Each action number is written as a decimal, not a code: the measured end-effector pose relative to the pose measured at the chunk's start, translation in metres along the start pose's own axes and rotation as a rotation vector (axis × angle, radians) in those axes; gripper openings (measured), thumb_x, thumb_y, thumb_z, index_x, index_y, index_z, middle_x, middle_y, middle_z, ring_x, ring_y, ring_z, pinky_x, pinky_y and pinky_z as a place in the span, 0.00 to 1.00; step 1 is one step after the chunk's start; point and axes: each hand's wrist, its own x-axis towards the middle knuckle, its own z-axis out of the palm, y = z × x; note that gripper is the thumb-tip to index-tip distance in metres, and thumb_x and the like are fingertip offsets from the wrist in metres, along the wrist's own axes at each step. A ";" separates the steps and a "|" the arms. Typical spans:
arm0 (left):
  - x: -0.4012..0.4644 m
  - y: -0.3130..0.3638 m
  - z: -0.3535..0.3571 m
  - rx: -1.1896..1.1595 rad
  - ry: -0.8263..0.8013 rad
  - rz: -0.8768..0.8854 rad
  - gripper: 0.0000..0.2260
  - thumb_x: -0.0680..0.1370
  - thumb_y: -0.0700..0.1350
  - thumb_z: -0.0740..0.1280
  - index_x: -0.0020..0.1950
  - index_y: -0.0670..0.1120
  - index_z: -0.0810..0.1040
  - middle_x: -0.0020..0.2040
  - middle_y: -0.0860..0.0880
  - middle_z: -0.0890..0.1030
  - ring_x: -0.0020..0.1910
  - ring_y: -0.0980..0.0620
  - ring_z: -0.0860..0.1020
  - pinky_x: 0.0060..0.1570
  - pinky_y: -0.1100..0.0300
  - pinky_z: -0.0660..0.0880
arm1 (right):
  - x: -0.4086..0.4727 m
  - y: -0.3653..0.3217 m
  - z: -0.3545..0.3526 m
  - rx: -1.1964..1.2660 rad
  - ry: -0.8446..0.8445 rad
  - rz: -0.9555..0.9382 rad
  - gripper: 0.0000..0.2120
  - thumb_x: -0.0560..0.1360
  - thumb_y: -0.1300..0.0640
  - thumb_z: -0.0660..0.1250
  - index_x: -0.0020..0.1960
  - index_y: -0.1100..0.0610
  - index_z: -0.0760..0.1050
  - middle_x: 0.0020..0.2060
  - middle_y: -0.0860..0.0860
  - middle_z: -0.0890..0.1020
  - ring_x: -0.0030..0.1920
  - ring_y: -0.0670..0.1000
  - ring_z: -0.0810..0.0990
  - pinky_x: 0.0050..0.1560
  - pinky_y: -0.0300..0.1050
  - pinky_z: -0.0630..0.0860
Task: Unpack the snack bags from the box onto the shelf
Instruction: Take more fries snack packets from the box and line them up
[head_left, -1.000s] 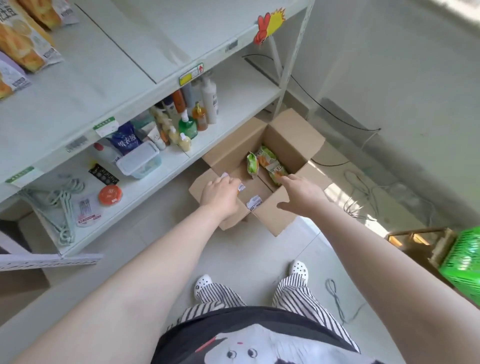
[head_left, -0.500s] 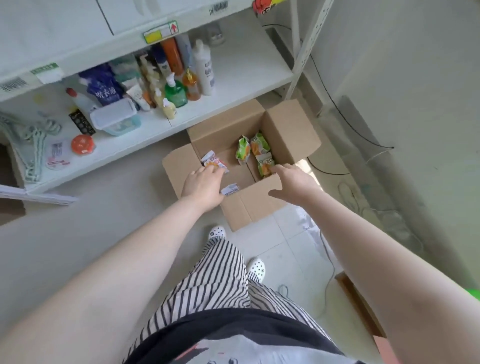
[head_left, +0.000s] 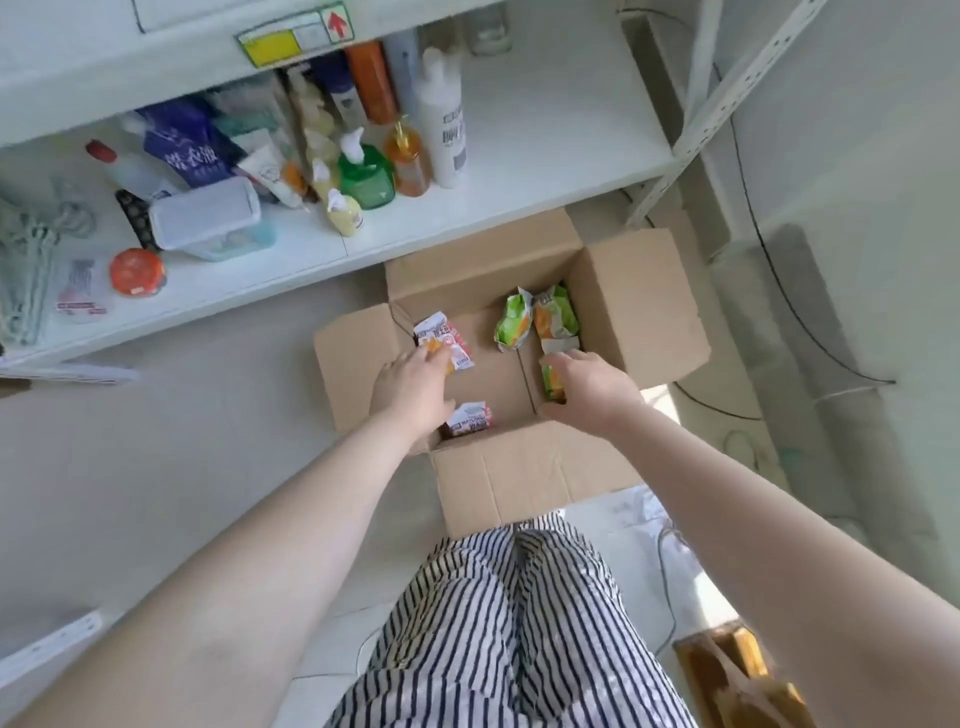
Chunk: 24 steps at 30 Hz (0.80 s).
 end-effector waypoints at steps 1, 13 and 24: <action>0.014 -0.003 0.012 -0.024 0.001 -0.011 0.26 0.74 0.50 0.68 0.71 0.50 0.66 0.63 0.46 0.73 0.63 0.44 0.72 0.60 0.53 0.68 | 0.018 0.005 0.007 0.001 -0.022 -0.014 0.32 0.74 0.47 0.70 0.73 0.53 0.64 0.66 0.53 0.72 0.68 0.55 0.69 0.55 0.48 0.72; 0.207 -0.049 0.292 -0.298 -0.219 -0.216 0.30 0.74 0.46 0.73 0.72 0.41 0.66 0.68 0.39 0.70 0.66 0.41 0.71 0.63 0.53 0.68 | 0.273 0.059 0.239 -0.070 -0.262 -0.167 0.34 0.72 0.42 0.71 0.73 0.51 0.64 0.66 0.52 0.73 0.66 0.54 0.72 0.59 0.52 0.75; 0.276 -0.072 0.386 -0.489 -0.308 -0.350 0.21 0.70 0.50 0.76 0.60 0.45 0.77 0.56 0.44 0.80 0.55 0.44 0.77 0.50 0.57 0.72 | 0.363 0.081 0.318 0.051 -0.401 -0.213 0.33 0.71 0.50 0.76 0.72 0.51 0.67 0.64 0.54 0.75 0.63 0.56 0.73 0.56 0.46 0.70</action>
